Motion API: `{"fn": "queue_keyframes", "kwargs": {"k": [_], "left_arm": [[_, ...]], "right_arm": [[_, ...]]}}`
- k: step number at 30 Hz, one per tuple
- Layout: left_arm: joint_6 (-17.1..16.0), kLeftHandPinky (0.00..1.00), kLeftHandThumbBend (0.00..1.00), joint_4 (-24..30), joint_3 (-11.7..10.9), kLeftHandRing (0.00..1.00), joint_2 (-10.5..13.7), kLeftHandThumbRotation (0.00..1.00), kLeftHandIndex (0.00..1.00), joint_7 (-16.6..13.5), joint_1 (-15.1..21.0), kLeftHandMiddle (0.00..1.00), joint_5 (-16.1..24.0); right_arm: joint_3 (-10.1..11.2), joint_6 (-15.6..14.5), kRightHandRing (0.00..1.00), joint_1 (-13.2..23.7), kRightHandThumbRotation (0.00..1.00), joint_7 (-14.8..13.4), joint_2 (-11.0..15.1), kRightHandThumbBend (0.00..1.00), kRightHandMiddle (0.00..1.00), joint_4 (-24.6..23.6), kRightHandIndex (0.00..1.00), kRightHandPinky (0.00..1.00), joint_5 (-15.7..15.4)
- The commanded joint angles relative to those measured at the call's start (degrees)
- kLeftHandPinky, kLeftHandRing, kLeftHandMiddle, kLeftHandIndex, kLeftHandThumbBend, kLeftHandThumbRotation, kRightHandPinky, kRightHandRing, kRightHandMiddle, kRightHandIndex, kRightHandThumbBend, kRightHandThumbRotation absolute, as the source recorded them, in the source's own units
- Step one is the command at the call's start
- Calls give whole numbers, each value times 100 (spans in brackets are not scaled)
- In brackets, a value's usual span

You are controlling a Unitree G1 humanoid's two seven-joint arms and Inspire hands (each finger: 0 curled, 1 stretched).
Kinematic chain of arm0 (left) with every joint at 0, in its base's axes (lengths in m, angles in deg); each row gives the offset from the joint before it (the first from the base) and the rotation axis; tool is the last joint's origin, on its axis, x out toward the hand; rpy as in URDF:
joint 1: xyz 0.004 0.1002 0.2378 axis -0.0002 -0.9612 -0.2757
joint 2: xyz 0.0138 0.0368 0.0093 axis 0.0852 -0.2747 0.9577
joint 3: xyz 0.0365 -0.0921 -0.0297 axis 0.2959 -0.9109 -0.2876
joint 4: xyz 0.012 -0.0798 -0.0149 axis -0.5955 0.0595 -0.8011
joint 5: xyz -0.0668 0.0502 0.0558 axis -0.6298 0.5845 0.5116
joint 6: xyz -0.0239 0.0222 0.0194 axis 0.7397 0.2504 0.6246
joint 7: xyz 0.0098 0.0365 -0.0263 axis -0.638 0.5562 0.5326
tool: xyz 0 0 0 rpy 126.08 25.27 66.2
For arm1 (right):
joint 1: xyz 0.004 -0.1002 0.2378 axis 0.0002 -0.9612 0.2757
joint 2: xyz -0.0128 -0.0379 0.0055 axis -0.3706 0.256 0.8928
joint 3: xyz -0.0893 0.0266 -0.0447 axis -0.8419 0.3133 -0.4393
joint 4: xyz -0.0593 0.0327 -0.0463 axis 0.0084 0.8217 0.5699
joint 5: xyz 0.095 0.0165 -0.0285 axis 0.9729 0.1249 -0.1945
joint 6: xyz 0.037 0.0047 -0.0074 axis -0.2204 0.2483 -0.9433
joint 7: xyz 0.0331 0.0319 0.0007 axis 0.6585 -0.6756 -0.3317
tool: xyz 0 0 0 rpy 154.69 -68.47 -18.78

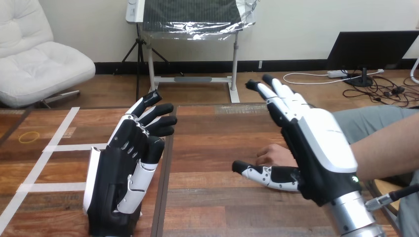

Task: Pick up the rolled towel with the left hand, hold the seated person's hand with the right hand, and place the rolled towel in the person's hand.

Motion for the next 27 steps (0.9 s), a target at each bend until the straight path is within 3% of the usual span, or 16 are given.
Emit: {"fn": "queue_keyframes", "kwargs": {"k": [1, 12, 16, 27], "left_arm": [[-78, 71, 61, 248, -7, 74, -213, 71, 83, -72, -56, 77, 0], [164, 71, 61, 552, -69, 75, -368, 62, 86, -634, -321, 79, 496], [378, 72, 64, 760, -105, 76, -429, 57, 87, -966, -427, 80, 876], [687, 73, 66, 1180, -93, 79, -314, 44, 87, -1480, -537, 82, 1571]], "right_arm": [[-19, -12, 100, 139, 17, -111, 43, 72, 100, -307, 94, 100, 57], [-15, 39, 100, 38, 17, -122, 57, 71, 100, -393, 93, 100, 182], [5, 37, 100, 33, 17, -103, 68, 70, 100, -424, 92, 100, 226], [17, -10, 100, 35, 16, -71, 89, 71, 100, -511, 91, 100, 271]]}}
